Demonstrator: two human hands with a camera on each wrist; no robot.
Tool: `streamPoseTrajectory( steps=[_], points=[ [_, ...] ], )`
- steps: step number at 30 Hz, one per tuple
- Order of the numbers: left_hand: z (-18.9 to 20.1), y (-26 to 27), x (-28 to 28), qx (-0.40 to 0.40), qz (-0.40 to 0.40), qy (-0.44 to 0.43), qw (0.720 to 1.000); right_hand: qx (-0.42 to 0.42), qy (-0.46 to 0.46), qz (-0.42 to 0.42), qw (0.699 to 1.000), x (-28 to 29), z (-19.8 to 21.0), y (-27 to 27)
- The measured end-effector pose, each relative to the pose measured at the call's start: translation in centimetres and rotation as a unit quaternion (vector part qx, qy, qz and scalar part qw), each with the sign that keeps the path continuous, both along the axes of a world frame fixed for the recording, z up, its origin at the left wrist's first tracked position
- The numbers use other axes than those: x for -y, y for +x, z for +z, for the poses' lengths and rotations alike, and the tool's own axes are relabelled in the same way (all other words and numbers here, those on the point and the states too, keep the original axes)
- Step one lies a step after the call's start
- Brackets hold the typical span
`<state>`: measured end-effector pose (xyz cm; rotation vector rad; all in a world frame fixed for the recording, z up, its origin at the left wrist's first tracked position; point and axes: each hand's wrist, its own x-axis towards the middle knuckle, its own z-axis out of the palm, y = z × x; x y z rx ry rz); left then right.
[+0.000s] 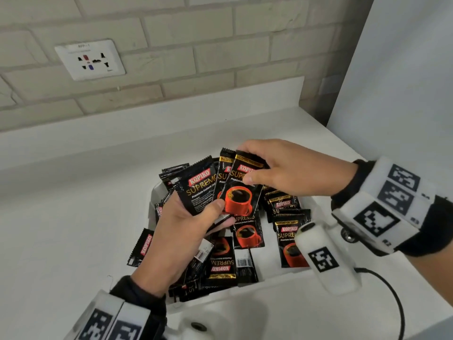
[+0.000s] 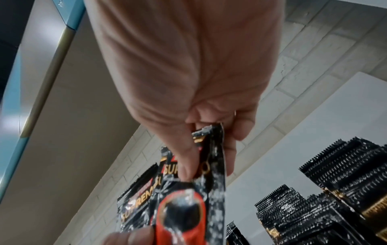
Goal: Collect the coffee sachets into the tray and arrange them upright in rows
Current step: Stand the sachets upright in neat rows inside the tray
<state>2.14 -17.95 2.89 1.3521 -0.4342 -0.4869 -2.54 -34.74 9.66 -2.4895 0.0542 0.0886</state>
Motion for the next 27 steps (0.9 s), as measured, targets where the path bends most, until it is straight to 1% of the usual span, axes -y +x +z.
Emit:
streamPoseTrajectory(
  steps=[3, 6, 7, 9, 12, 15, 17, 21, 27],
  points=[
    [-0.1, 0.4, -0.4, -0.006, -0.003, 0.010, 1.000, -0.011, -0.001, 0.010, 1.000, 0.4, 0.0, 0.1],
    [0.0, 1.3, -0.9, 0.021, 0.023, 0.019, 0.999, -0.036, -0.010, -0.006, 0.999, 1.3, -0.4, 0.3],
    [0.0, 1.7, -1.0, 0.031, 0.040, 0.022, 0.998, -0.049, -0.031, -0.005, 0.998, 1.6, -0.7, 0.3],
    [0.0, 2.2, -1.0, 0.056, 0.075, 0.030, 0.995, -0.086, -0.111, 0.012, 0.990, 1.7, -1.6, 0.4],
    [0.3, 2.5, -0.7, 0.097, 0.107, 0.038, 0.989, -0.138, -0.218, 0.057, 0.964, 0.7, -3.2, 0.7],
    [0.8, 2.5, -0.5, 0.116, 0.122, 0.020, 0.985, -0.158, -0.293, 0.085, 0.939, -0.6, -4.1, 0.9],
    [1.1, 2.5, -0.4, 0.125, 0.125, 0.014, 0.984, -0.152, -0.329, 0.092, 0.928, -1.2, -4.4, 1.1],
    [1.7, 2.4, -0.3, 0.124, 0.121, 0.006, 0.985, -0.138, -0.348, 0.121, 0.919, -1.4, -5.3, 2.0],
    [2.3, 2.2, -0.7, 0.102, 0.107, -0.018, 0.989, -0.091, -0.379, 0.108, 0.915, -1.0, -5.4, 3.3]
  ],
)
